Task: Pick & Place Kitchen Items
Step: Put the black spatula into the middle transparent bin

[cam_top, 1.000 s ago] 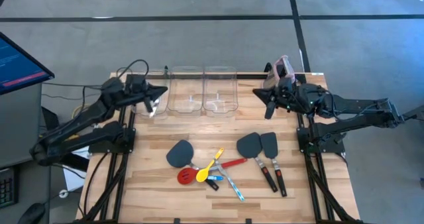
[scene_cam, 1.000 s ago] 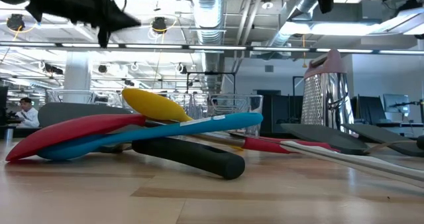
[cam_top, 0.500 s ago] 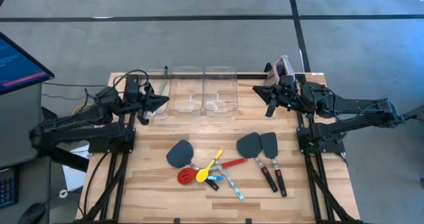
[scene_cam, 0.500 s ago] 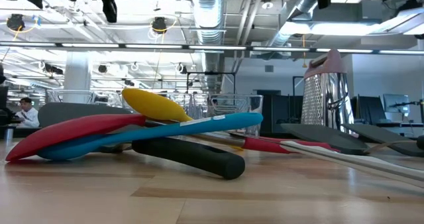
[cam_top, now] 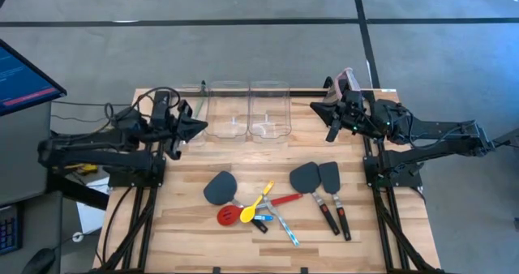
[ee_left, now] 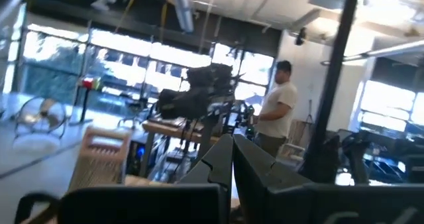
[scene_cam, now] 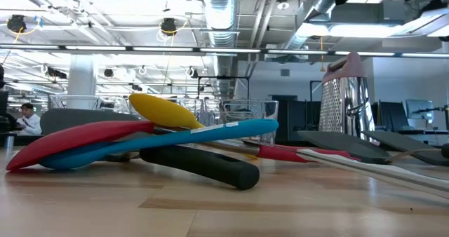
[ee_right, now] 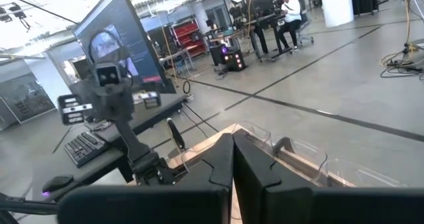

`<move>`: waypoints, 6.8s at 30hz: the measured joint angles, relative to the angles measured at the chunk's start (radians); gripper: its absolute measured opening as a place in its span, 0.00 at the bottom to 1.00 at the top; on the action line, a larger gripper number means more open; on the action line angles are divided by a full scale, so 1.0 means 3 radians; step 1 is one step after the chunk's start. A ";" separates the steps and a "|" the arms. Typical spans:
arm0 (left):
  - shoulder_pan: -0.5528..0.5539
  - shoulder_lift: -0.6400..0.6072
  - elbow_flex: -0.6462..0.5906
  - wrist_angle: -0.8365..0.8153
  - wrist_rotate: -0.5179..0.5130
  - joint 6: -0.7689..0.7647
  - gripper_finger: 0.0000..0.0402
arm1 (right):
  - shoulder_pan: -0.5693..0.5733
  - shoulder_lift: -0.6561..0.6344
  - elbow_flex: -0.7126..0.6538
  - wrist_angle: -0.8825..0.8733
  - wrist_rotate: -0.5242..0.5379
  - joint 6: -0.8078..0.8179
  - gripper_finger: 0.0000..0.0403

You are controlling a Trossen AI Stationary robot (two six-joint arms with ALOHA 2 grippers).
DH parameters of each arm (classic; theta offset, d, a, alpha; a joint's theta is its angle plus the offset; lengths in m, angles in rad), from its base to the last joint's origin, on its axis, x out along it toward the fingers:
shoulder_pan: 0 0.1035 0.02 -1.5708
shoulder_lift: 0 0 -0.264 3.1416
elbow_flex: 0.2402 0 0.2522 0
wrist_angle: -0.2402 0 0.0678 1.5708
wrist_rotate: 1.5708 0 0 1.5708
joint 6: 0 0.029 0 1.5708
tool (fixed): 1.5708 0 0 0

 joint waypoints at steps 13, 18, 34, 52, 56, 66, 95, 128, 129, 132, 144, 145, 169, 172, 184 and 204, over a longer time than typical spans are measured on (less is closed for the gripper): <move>-0.0260 0.0586 0.0410 -0.0100 0.0003 0.0214 0.00 | 0.0000 0.0000 0.0000 -0.0001 -0.0001 0.0054 0.00; -0.0260 0.0686 0.0410 -0.0190 0.0003 0.0194 0.00 | 0.0011 0.0000 0.0000 -0.0001 -0.0005 0.0164 0.00; -0.0257 0.0690 0.0410 -0.0230 0.0004 0.0306 0.00 | 0.0227 0.0000 0.0000 -0.0003 -0.0061 -0.0507 0.00; -0.0242 0.0688 0.0407 -0.0229 0.0004 0.0167 0.00 | 0.0272 0.0134 0.0269 -0.0482 0.0294 -0.0608 0.00; -0.0242 0.0688 0.0407 -0.0229 0.0004 0.0167 0.00 | 0.0389 0.0175 0.0673 -0.1187 0.0668 -0.0462 0.00; -0.0242 0.0688 0.0407 -0.0231 0.0004 0.0166 0.00 | 0.0547 0.0297 0.1090 -0.2660 0.0667 0.0951 0.00; -0.0243 0.0688 0.0406 -0.0234 0.0004 0.0199 0.00 | 0.2006 0.0947 0.1086 -0.4792 -0.0278 0.4750 0.00; -0.0242 0.0688 0.0406 -0.0236 0.0004 0.0203 0.00 | 0.2293 0.1090 -0.0346 -0.3129 -0.1148 0.5392 0.04; -0.0242 0.0688 0.0406 -0.0237 0.0004 0.0203 0.00 | 0.2293 0.1091 -0.0366 -0.3144 -0.1162 0.5389 0.07; -0.0242 0.0688 0.0406 -0.0254 0.0004 0.0203 0.00 | 0.2293 0.1122 -0.0375 -0.3145 -0.1162 0.5388 0.17; -0.0242 0.0688 0.0406 -0.0275 0.0005 0.0204 0.00 | 0.2299 0.1656 -0.0374 -0.3022 -0.1162 0.5378 0.48; -0.0242 0.0688 0.0406 -0.0274 0.0004 0.0203 0.00 | 0.2298 0.1712 -0.0374 -0.2983 -0.1162 0.5378 0.48; -0.0242 0.0688 0.0406 -0.0285 0.0005 0.0203 0.00 | 0.2295 0.2355 -0.0364 -0.2646 -0.1241 0.5388 0.16; -0.0242 0.0688 0.0406 -0.0285 0.0004 0.0203 0.00 | 0.2295 0.2322 -0.0370 -0.2657 -0.1256 0.5376 0.16; -0.0242 0.0688 0.0406 -0.0285 0.0005 0.0204 0.00 | 0.2294 0.1917 -0.0373 -0.2749 -0.1268 0.5378 0.16; -0.0242 0.0688 0.0406 -0.0285 0.0004 0.0203 0.00 | 0.2286 0.0636 -0.0367 -0.2766 -0.0062 0.4947 0.16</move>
